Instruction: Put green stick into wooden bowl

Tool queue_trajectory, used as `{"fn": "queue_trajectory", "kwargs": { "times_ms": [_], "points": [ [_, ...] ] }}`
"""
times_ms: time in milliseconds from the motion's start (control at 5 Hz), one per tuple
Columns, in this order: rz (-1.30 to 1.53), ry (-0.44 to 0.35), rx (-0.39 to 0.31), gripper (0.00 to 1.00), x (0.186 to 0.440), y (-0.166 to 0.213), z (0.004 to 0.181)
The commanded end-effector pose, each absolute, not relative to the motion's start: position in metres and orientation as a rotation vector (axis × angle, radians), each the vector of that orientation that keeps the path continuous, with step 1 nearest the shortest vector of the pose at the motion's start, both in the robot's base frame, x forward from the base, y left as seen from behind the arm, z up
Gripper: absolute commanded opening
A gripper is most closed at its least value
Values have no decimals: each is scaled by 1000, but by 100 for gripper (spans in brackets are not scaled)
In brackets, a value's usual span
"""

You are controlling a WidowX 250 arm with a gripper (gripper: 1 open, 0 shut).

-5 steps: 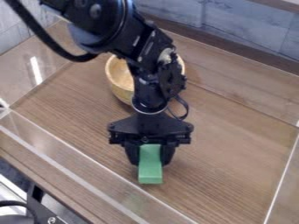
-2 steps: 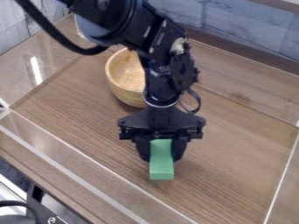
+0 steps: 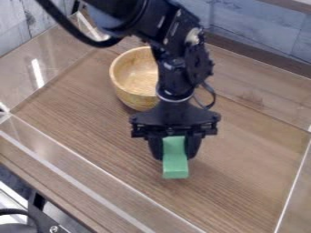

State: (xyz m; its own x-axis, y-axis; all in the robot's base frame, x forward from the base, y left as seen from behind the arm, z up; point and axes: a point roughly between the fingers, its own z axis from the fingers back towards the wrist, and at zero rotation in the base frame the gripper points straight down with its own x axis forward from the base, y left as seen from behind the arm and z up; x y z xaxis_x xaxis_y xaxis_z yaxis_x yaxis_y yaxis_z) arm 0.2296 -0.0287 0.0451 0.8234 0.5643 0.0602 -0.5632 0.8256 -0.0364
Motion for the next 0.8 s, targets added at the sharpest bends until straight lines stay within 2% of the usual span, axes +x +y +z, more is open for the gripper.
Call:
{"fn": "queue_trajectory", "kwargs": {
  "times_ms": [0, 600],
  "points": [
    [616, -106, -35, 0, 247, -28, 58],
    [658, -159, -74, 0, 269, -7, 65]
  ]
}}
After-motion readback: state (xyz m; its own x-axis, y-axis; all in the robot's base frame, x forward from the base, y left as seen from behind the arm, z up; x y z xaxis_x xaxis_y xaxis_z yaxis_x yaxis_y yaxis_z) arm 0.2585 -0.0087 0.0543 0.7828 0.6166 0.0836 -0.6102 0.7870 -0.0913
